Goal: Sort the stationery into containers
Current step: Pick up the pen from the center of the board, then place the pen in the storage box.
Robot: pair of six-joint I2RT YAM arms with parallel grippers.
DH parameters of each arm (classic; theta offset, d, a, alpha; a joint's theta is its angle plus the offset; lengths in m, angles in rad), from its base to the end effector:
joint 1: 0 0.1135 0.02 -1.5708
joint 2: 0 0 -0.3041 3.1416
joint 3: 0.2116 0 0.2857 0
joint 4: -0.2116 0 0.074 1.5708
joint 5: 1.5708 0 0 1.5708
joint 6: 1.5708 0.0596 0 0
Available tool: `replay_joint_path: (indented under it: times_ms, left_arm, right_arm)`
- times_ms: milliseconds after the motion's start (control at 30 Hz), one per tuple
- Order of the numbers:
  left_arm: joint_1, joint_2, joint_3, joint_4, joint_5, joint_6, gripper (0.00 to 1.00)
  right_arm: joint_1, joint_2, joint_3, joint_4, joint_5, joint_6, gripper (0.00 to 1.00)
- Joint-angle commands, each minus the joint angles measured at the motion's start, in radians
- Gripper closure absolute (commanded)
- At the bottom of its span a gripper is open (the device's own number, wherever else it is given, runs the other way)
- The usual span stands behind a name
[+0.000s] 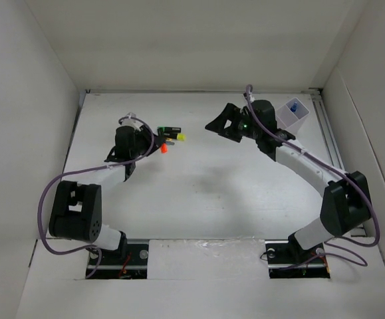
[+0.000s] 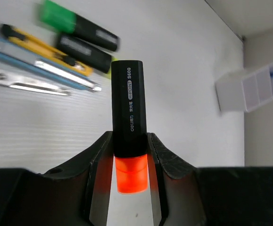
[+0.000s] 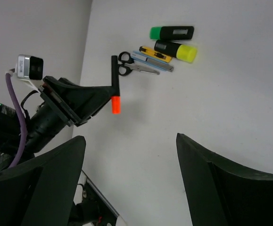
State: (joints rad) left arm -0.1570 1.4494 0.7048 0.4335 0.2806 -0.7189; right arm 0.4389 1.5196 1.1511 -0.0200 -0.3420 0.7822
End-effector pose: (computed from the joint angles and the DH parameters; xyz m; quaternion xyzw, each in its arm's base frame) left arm 0.3473 -0.0717 0.2300 -0.1427 0.7916 -0.3497 0.4803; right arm 0.3600 0.1911 0.3233 0.0463 0.8224 0.4306 0.3690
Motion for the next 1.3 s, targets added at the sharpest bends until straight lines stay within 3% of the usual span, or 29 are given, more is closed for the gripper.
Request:
replay_joint_path:
  times_ms: [0, 233, 467, 700, 833, 867, 1033, 1067, 1167, 1267]
  left_arm:
    - [-0.073, -0.044, 0.004, 0.221, 0.129, 0.088, 1.00]
    - [-0.162, -0.026, -0.016, 0.294, 0.230, 0.185, 1.00]
    - [-0.162, -0.026, -0.045, 0.355, 0.333, 0.194, 0.99]
    - [-0.213, -0.006, -0.036, 0.355, 0.347, 0.216, 0.98]
    - [-0.213, 0.015, -0.014, 0.355, 0.347, 0.216, 0.98]
    - [-0.213, 0.016, -0.014, 0.355, 0.347, 0.216, 0.98]
    - [-0.213, 0.016, -0.014, 0.355, 0.338, 0.216, 0.98]
    - [-0.213, 0.016, -0.014, 0.355, 0.338, 0.216, 0.98]
    - [-0.213, 0.016, -0.005, 0.355, 0.327, 0.216, 0.98]
    - [-0.213, 0.026, -0.005, 0.355, 0.327, 0.216, 0.98]
  right_arm:
    - [0.058, 0.028, 0.058, 0.074, -0.061, -0.003, 0.16]
    - [0.133, 0.097, 0.108, 0.074, 0.032, -0.021, 0.15]
    - [0.124, 0.171, 0.170, 0.063, 0.064, -0.031, 0.15]
    - [0.124, 0.257, 0.249, 0.034, 0.075, -0.031, 0.22]
    - [0.115, 0.287, 0.274, 0.025, 0.066, -0.031, 0.40]
    - [0.115, 0.287, 0.274, 0.025, 0.066, -0.031, 0.52]
    - [0.115, 0.297, 0.265, 0.025, 0.055, -0.031, 0.69]
    - [0.115, 0.297, 0.253, 0.025, 0.055, -0.031, 0.69]
    - [0.115, 0.286, 0.233, 0.025, 0.055, -0.021, 0.54]
    - [0.115, 0.286, 0.233, 0.025, 0.055, -0.021, 0.50]
